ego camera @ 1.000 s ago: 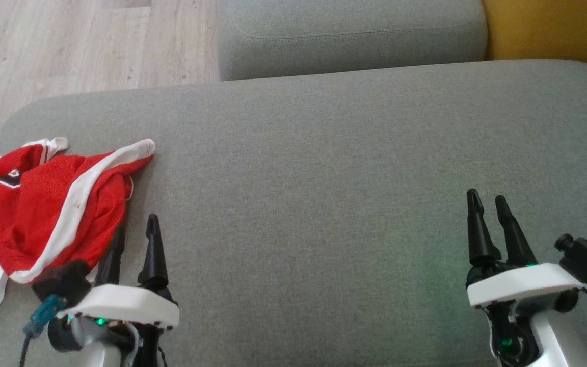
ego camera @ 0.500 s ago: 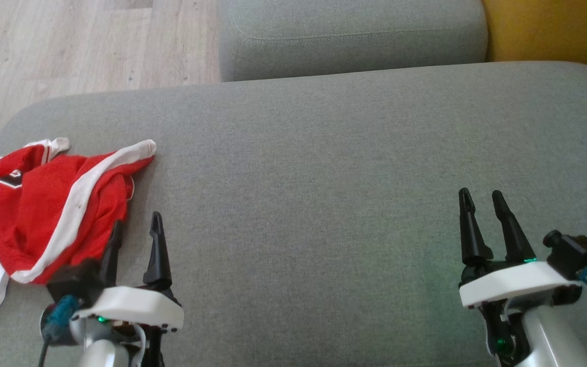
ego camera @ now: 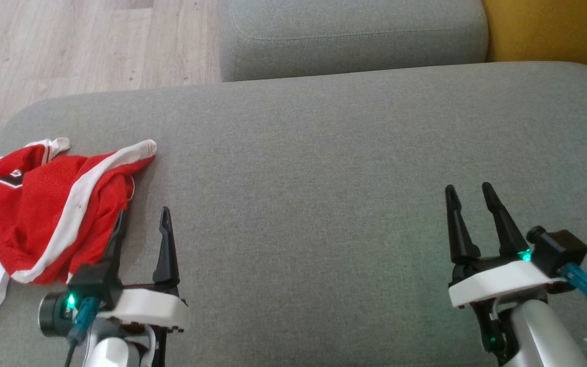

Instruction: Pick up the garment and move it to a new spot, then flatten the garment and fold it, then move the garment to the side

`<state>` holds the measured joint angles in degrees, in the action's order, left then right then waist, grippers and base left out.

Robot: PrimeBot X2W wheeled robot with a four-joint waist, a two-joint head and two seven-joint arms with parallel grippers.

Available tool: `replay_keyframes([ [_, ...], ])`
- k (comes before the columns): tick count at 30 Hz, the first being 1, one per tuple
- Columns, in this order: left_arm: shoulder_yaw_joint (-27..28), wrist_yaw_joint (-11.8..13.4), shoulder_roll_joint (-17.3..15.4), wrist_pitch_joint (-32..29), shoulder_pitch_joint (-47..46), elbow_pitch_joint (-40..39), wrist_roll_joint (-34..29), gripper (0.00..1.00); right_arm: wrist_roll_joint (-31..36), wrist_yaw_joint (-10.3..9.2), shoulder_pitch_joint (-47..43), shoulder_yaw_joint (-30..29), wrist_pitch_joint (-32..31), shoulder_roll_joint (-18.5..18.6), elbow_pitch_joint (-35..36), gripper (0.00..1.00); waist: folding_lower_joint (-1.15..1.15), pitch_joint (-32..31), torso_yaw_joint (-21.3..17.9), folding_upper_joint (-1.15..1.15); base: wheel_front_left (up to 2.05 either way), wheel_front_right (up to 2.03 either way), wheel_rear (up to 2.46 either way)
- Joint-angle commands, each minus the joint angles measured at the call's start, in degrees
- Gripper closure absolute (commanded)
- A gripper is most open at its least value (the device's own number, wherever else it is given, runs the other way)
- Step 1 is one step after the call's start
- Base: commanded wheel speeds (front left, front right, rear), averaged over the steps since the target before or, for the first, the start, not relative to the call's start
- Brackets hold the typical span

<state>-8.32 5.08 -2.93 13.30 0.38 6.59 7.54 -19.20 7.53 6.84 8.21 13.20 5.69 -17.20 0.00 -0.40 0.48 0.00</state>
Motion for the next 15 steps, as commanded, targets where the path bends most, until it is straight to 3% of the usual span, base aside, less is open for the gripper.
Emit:
replay_keyframes([
  [1, 1.7, 0.5, -0.7, 1.0, -3.5, -2.7, -2.3, 0.00, 2.1, -0.04, 2.9, 1.7, 1.1, 0.0, 1.8, 0.00, 0.00, 0.0, 0.0, 0.00, 0.00, 0.00, 0.00],
  [4, 1.5, 0.9, -0.6, 1.7, -3.5, -3.3, -5.2, 0.00, 4.6, -0.04, 3.1, 2.3, 1.8, 0.0, 1.9, 0.00, 0.00, 0.0, -0.1, 0.00, 0.00, 0.00, 0.00],
  [15, 1.8, 0.6, -0.4, 1.7, -3.5, -3.0, -5.2, 0.00, 4.8, -0.04, 3.1, 2.1, 1.8, -0.1, 1.8, 0.00, 0.00, -0.2, -0.1, 0.00, 0.00, 0.00, 0.00],
])
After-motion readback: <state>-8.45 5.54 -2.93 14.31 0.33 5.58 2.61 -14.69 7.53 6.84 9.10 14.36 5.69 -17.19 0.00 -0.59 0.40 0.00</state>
